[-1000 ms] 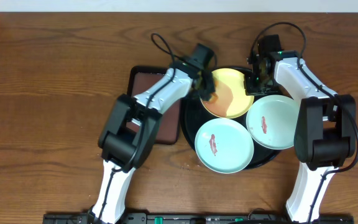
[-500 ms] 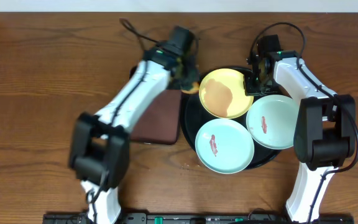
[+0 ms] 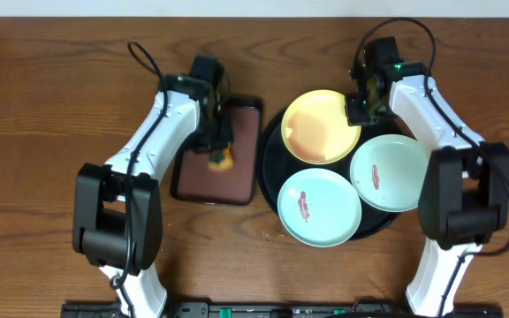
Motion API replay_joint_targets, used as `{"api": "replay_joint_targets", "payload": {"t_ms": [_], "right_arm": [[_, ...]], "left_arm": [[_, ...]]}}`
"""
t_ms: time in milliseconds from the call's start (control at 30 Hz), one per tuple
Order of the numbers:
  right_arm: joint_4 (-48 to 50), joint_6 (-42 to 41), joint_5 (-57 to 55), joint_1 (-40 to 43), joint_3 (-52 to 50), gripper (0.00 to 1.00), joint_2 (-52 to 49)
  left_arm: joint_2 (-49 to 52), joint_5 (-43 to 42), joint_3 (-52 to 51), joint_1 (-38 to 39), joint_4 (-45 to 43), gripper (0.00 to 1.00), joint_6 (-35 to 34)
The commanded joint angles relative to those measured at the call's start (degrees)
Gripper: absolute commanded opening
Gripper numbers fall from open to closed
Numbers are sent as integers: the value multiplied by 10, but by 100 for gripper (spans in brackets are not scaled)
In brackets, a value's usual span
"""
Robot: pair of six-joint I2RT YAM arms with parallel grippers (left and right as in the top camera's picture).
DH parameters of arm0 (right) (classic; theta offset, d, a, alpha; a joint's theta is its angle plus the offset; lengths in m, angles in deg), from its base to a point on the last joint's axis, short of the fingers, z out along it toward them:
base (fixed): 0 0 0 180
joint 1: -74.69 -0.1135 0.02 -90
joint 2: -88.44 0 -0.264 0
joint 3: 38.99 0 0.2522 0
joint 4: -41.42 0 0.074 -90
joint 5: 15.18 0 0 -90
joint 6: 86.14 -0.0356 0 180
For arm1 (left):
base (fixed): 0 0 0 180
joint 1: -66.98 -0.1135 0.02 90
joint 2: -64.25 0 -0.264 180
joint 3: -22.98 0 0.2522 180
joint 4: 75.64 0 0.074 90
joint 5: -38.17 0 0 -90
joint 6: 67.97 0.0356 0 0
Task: Clean dirty plates on tray and stack at the side
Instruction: 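Return the sponge to the small tray with the left gripper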
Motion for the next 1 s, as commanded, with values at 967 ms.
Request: {"api": "replay_joint_targets", "payload": {"t_ms": [967], "right_arm": [[192,139,-268,-303,17,1,123]], "left_arm": [[-372,-2,-13,-156,54,77,19]]}}
